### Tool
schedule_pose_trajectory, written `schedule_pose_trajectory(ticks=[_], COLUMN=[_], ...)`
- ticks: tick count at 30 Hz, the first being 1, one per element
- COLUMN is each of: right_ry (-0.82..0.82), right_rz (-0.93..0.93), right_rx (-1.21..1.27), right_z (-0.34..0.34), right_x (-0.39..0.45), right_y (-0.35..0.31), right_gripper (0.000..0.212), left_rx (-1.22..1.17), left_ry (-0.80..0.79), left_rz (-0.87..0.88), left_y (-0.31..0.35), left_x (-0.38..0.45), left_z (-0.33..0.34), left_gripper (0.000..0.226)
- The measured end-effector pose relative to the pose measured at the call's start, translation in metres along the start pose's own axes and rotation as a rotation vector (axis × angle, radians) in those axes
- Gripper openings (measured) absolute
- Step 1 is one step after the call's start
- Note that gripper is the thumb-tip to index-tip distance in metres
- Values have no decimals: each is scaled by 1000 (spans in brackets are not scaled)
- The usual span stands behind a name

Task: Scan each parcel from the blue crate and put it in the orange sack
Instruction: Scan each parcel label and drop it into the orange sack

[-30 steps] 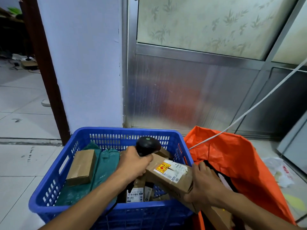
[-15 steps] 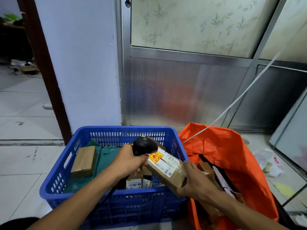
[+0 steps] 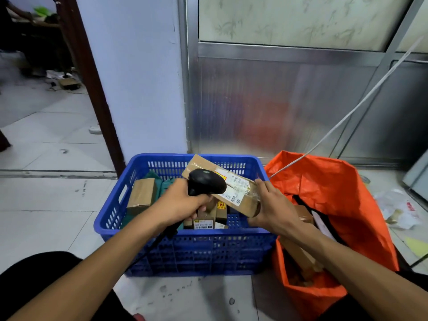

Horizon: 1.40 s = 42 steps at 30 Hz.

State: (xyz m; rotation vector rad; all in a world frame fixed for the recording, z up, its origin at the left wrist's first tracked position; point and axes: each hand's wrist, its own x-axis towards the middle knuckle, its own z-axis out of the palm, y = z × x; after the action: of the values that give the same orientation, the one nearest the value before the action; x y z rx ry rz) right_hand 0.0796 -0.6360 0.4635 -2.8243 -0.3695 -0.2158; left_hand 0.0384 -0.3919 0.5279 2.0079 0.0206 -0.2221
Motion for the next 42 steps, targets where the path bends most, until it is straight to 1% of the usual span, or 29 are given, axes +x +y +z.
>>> schedule_pose_trajectory(ticks=[3,5,9,13,18,24,32,42], right_ry=[14,17,7,-8,-17,-33,-55,-44], right_rz=[12,12,7,1,14,26,38,34], right_rx=[7,6,-9,-14,-26,-22,-25,-11], right_z=[-1,0,-1,1,1,0,0,2], right_x=[0,-1,1,3,4,1,0,0], right_y=[-1,-1,-1,0,0,1,2,6], right_gripper=[100,100,102,102,104,105,104,106], left_rx=[-50,-56,-98,-84,-72,-64,-52,-43], left_ry=[8,17,42,60,29,28,36,14], left_rz=[-26,-36,-46,-50,-32,-38,-32,-52], left_y=[-8,-12,-20,-26,-26,-24,-24,-25], left_x=[-7,-10,-3,7,11,9,8,11], left_z=[8,12,12,13,15,14,16,20], left_gripper=[11,15,8,7,4,11,12,8])
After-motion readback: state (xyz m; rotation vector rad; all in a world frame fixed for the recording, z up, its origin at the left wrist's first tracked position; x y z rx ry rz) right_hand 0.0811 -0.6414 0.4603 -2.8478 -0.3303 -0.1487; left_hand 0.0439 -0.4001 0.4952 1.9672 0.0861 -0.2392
